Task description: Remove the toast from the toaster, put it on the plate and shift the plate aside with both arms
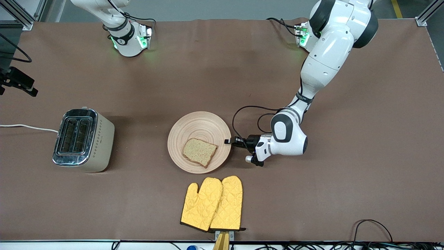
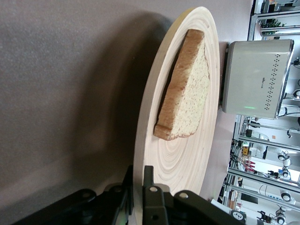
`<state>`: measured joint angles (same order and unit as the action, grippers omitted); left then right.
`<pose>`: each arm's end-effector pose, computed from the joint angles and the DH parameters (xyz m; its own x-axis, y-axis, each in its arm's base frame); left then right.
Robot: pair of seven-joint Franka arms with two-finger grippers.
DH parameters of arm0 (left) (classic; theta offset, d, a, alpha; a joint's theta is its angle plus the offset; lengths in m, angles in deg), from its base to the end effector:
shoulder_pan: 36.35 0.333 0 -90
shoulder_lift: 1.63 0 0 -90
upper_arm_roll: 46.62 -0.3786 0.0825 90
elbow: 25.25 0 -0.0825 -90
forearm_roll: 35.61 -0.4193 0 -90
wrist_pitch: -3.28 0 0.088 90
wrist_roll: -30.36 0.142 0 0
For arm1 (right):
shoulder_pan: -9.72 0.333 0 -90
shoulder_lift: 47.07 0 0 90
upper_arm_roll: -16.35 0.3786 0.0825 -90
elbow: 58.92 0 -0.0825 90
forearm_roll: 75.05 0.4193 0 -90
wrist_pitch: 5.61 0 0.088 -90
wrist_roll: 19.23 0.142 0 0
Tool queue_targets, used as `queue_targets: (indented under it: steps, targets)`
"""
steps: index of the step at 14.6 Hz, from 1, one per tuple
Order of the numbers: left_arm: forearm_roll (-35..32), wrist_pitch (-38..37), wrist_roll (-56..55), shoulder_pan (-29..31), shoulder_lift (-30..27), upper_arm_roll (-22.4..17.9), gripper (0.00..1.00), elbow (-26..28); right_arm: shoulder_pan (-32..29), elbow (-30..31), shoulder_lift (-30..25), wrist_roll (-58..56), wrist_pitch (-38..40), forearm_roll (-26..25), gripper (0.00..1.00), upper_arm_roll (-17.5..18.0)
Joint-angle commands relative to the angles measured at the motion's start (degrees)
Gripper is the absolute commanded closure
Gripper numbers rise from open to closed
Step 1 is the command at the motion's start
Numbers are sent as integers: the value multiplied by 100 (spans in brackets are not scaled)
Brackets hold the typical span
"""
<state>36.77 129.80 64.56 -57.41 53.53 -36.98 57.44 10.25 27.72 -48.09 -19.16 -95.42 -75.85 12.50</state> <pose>0.6682 -0.4351 0.1140 0.9838 -0.1657 -0.0678 -0.0238 -0.4961 0.8680 0.5846 -0.0363 0.6921 0.9956 -0.0591 0.0730 -0.0602 -0.9981 0.0126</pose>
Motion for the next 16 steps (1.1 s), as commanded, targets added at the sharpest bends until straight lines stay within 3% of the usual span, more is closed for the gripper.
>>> queue_targets:
  steps: [1, 7, 13, 16]
  targets:
    - [119, 40, 17, 49, -258, -6, 100, -25, -89, 2, -47, -76, 61, 203, 0, 52]
    - [75, -31, -388, 426, -1234, -23, 100, 98, -80, 2, -47, -76, 61, 203, 0, 52]
    - [39, -582, -388, 1663, -1701, -41, 100, 107, -71, 11, -47, -76, 61, 203, 0, 52]
    - [-609, -1154, -388, 2507, -1736, -41, 100, 63, -71, 29, -47, -76, 61, 203, 0, 52]
